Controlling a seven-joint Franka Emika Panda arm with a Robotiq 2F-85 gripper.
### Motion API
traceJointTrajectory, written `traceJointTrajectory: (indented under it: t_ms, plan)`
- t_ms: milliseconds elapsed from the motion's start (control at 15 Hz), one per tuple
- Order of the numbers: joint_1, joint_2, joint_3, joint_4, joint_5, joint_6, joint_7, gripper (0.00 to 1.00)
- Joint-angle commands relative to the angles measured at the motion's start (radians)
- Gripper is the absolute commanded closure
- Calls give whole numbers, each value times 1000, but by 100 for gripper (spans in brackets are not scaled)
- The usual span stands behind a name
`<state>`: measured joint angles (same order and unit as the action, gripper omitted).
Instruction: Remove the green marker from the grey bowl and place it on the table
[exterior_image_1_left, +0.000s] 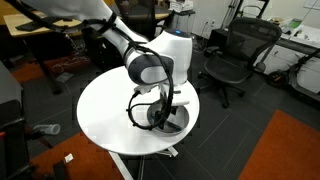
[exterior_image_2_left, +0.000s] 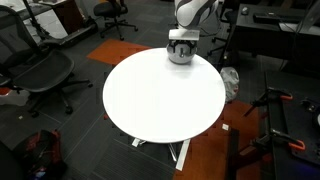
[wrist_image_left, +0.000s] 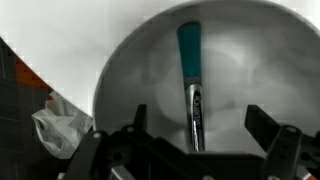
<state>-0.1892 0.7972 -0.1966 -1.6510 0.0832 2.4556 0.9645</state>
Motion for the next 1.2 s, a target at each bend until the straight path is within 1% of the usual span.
traceJointTrajectory:
  t_ms: [0,67,133,200,333,467,667,733,867,1067,1133]
  plan:
    - [-5,28,-3,41,41,-8,-42,16]
    - [-6,32,-2,44,43,-8,-45,28]
    - [-6,35,-2,46,45,-9,-45,34]
    - [-6,38,-2,50,47,-9,-45,44]
    - [-5,42,-2,53,51,-10,-44,59]
    - [-5,46,-3,56,52,-10,-43,73]
    - [-3,48,-3,58,48,-15,-47,97]
    - [0,44,-4,54,46,-16,-48,100]
    - [9,14,-12,32,42,-34,-37,95]
    - [21,-46,-23,-19,38,-34,-27,95]
    - [34,-71,-39,-32,28,-56,-8,95]
